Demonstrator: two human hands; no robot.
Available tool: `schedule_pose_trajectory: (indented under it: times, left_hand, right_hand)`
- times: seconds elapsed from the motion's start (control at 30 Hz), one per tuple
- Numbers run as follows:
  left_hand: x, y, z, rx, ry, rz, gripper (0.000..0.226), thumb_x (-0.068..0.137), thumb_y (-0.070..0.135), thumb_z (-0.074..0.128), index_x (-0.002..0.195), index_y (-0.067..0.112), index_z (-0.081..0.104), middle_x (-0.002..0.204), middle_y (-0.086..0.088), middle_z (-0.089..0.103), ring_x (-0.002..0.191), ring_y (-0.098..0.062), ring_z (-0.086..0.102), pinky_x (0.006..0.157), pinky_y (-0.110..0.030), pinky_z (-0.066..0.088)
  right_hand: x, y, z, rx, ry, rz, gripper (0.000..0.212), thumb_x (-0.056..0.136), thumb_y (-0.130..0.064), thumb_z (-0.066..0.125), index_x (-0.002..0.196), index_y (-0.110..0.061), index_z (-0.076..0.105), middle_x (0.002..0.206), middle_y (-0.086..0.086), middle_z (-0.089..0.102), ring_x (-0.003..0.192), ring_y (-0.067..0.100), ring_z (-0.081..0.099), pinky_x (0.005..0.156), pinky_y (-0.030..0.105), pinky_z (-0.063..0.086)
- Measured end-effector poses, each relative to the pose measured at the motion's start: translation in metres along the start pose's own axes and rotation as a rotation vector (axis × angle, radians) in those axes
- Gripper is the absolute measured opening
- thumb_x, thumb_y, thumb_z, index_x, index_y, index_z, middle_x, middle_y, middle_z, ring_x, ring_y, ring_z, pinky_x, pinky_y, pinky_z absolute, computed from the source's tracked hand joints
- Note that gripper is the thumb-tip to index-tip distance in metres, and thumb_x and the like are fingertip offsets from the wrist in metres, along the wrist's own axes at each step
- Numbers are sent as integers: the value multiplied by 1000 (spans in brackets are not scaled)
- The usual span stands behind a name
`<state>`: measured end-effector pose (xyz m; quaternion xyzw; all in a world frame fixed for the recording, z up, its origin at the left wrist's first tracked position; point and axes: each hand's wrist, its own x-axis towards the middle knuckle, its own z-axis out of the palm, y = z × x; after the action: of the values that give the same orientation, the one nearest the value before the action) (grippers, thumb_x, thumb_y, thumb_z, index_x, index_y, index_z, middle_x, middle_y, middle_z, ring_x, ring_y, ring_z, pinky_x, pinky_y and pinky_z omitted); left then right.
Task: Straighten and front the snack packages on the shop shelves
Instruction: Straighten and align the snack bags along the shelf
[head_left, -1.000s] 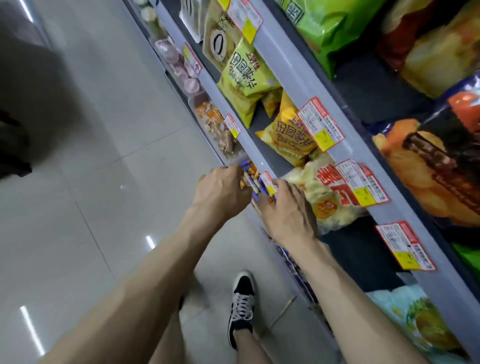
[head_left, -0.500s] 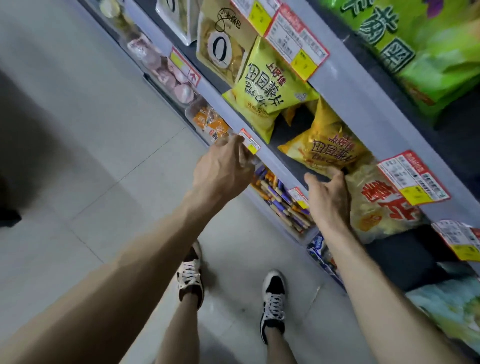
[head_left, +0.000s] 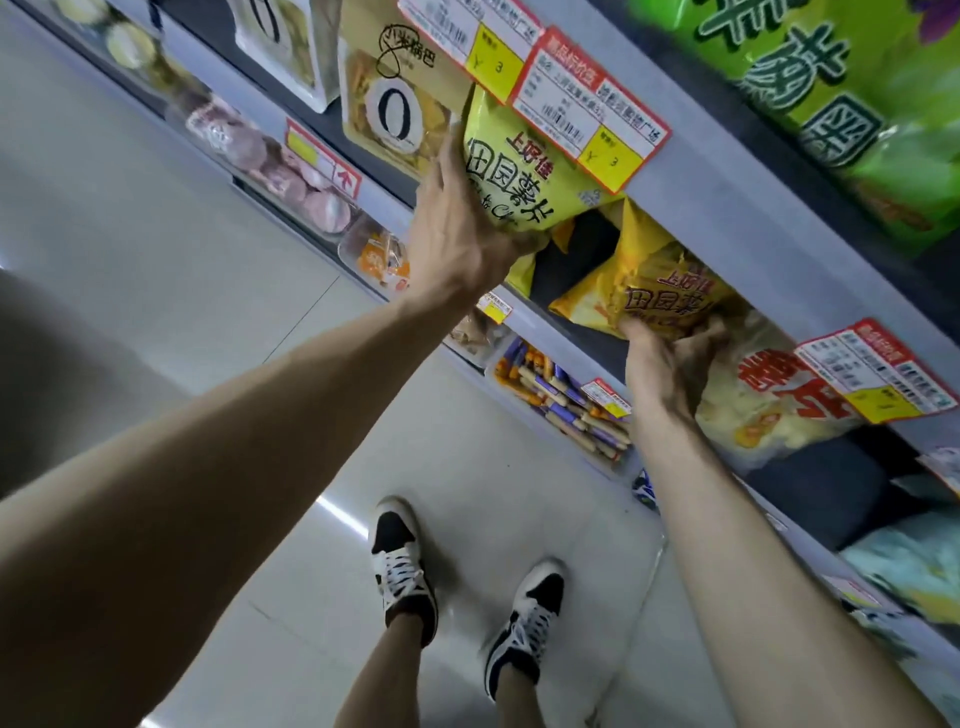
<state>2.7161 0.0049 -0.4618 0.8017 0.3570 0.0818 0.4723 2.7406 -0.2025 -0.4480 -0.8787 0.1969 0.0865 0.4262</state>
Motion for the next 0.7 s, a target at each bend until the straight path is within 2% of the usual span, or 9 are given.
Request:
schedule_pose_trajectory:
  times: [0.17, 0.23, 0.3, 0.37, 0.4, 0.47, 0.53, 0.6, 0.7]
  left_hand:
    - [-7, 0, 6, -109, 84, -5, 104, 62, 42, 89, 148, 21, 35, 115, 7, 63, 101, -16, 62, 88, -47, 59]
    - [-13, -2, 2, -195, 157, -8, 94, 65, 35, 88, 143, 17, 39, 101, 15, 61, 88, -3, 63, 77, -35, 61]
    - [-15, -5, -4, -292, 211, -7, 91, 66, 26, 91, 142, 12, 42, 99, 18, 60, 86, 12, 62, 68, -13, 54]
    - [-18, -8, -12, -372, 234, -10, 89, 66, 17, 92, 140, 8, 44, 102, 18, 59, 89, 18, 60, 72, -8, 52]
    - [-20, -11, -17, -412, 244, -21, 88, 65, 15, 92, 139, 7, 45, 105, 16, 60, 93, 14, 62, 76, -12, 54]
    - [-25, -16, -25, -500, 258, -37, 86, 64, 13, 93, 136, 9, 46, 113, 3, 65, 105, -4, 67, 89, -33, 61]
    - [-33, -24, -33, -576, 289, -36, 81, 66, 7, 92, 133, 11, 46, 120, -11, 66, 111, -24, 69, 92, -50, 61]
    - [-45, -32, -40, -610, 305, -38, 78, 70, 1, 88, 134, 9, 45, 122, -17, 65, 111, -31, 68, 92, -54, 60]
    - [-61, -49, -51, -574, 306, -57, 80, 72, 3, 87, 139, 7, 44, 122, -14, 66, 111, -29, 68, 93, -47, 61]
  right_hand:
    - [9, 5, 0, 11, -60, -70, 108, 81, -33, 88, 163, -15, 19, 162, 9, 37, 143, 29, 44, 120, 45, 38]
    - [11, 5, -3, 22, -101, -83, 111, 77, -35, 90, 162, -13, 21, 162, 9, 38, 144, 26, 45, 121, 44, 38]
    - [12, 4, -4, 45, -145, -83, 113, 71, -38, 93, 160, -14, 27, 157, 8, 47, 139, 21, 52, 118, 42, 43]
    - [16, 5, -4, 87, -193, -53, 110, 67, -34, 96, 156, -14, 34, 143, 8, 62, 125, 16, 64, 107, 36, 54]
    - [18, 4, -5, 98, -216, -40, 103, 71, -25, 96, 154, -12, 36, 134, 8, 66, 116, 12, 68, 97, 28, 58]
    - [18, 3, -5, 109, -258, -47, 91, 78, -11, 91, 152, -8, 37, 123, 6, 70, 105, 2, 68, 79, 12, 56]
    - [14, 0, -2, 147, -283, -62, 82, 83, -7, 86, 150, -9, 39, 110, -4, 69, 98, -8, 64, 78, 11, 55]
    - [8, -3, 7, 161, -273, -76, 75, 85, -7, 84, 147, -11, 42, 103, -12, 65, 91, -13, 63, 81, 12, 56]
    - [-2, -9, 26, 207, -228, -78, 66, 85, -8, 85, 138, -11, 47, 112, 0, 69, 93, -5, 68, 70, 10, 53]
